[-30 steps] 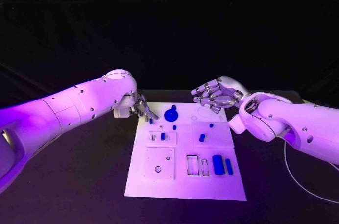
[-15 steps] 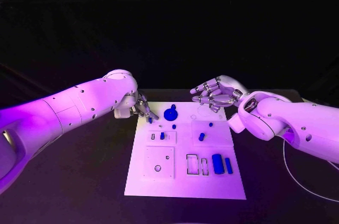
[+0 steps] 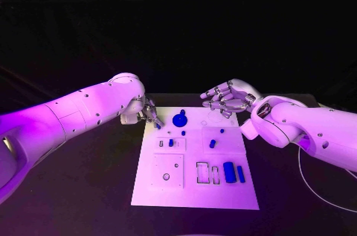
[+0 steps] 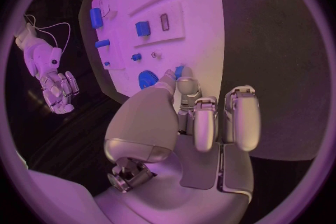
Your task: Assemble the parts on the task board
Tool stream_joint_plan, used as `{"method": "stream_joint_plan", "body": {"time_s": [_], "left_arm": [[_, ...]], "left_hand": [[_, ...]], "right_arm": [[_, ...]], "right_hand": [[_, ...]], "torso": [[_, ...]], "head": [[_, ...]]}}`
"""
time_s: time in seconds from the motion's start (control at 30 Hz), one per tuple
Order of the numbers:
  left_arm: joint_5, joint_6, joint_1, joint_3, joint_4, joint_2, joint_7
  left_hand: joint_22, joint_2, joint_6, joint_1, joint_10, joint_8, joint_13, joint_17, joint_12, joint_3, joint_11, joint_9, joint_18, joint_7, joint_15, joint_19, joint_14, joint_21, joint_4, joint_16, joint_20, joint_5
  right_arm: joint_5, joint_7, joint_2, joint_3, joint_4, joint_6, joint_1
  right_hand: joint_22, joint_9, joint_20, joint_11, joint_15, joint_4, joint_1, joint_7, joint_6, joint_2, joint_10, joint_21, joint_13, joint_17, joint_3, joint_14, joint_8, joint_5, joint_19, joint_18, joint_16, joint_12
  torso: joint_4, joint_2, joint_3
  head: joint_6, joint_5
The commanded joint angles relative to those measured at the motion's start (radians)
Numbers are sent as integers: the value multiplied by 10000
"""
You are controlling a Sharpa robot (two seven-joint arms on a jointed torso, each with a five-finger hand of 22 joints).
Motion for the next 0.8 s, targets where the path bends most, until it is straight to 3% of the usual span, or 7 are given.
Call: {"method": "stream_joint_plan", "body": {"time_s": [0.03, 0.1, 0.2, 0.37, 0.57, 0.8], "left_arm": [[222, -269, -17, -7, 37, -14, 157], [302, -355, -18, -6, 64, -43, 194], [436, -469, -19, -6, 89, -83, 250], [574, -570, -24, -9, 133, -147, 309], [919, -907, -38, -14, 509, -404, 374], [1101, -1659, -96, -27, 1796, -1155, 811]], "left_hand": [[1432, 202, -126, 514, -29, 100, -64, 2631, -116, 656, -34, 67, -9, 25, -70, 546, 1051, 39, -315, 30, -56, 26], [1425, 19, -199, 450, -38, 182, -121, 2631, -166, 1346, 12, 127, -7, 100, -14, 540, 1051, 25, -439, 30, -32, 32], [1411, -529, -268, -141, 6, 396, -187, 2631, -172, 2801, 32, 264, 2, 133, 20, 528, 1051, -9, -531, 30, 16, 57], [1377, -1012, -324, -684, 39, 591, -250, 2631, -171, 4116, 44, 387, 16, 131, 40, 508, 1051, -62, -761, 30, 23, 22], [1334, -1185, -323, -933, 87, 692, -245, 2631, -137, 4655, 44, 445, 27, 109, 16, 488, 1051, -113, -914, 30, 34, 57], [1378, -1471, -218, -1204, 269, 770, -105, 2631, -2, 5162, 10, 466, 19, 75, -9, 512, 1051, -88, -1159, 30, 11, 406]], "right_arm": [[-88, 63, 7, 1, -7, 173, -6], [-88, 57, 5, 1, -13, 185, -6], [-88, 51, -2, 1, -18, 197, -7], [-88, 39, -12, 1, -13, 225, -7], [-88, 32, -20, 1, -15, 262, -7], [-88, 5, -21, -3, -44, 330, -17]], "right_hand": [[-11, 11, -18, 10, 2, -2, -32, 21, -50, -37, -72, -36, -9, -12, 72, -67, 0, 47, -57, 135, -52, -28], [-11, 11, -18, 10, 2, -2, -32, 21, -50, -37, -72, -36, -9, -12, 72, -67, 0, 47, -57, 135, -52, -28], [-11, 11, -18, 10, 2, -2, -32, 21, -50, -37, -72, -36, -9, -12, 72, -67, 0, 47, -57, 135, -52, -28], [-11, 11, -18, 10, 2, -2, -32, 21, -50, -37, -72, -36, -9, -12, 72, -67, 0, 47, -57, 135, -52, -28], [-14, 12, -17, 12, 4, -2, -37, 23, -52, -40, -76, -41, -10, -6, 76, -68, 1, 49, -59, 135, -52, -25], [-25, 12, -16, 14, 6, -1, -42, 25, -54, -43, -80, -50, -11, -9, 78, -71, 1, 49, -65, 137, -58, -25]], "torso": [[-2, 0, -1], [5, -1, -2], [14, -4, -4], [16, -5, 1], [6, -8, 2], [21, -1, 8]], "head": [[-17, 6], [-34, -3], [-40, -6], [-44, 26], [-24, 99], [-50, 133]]}}
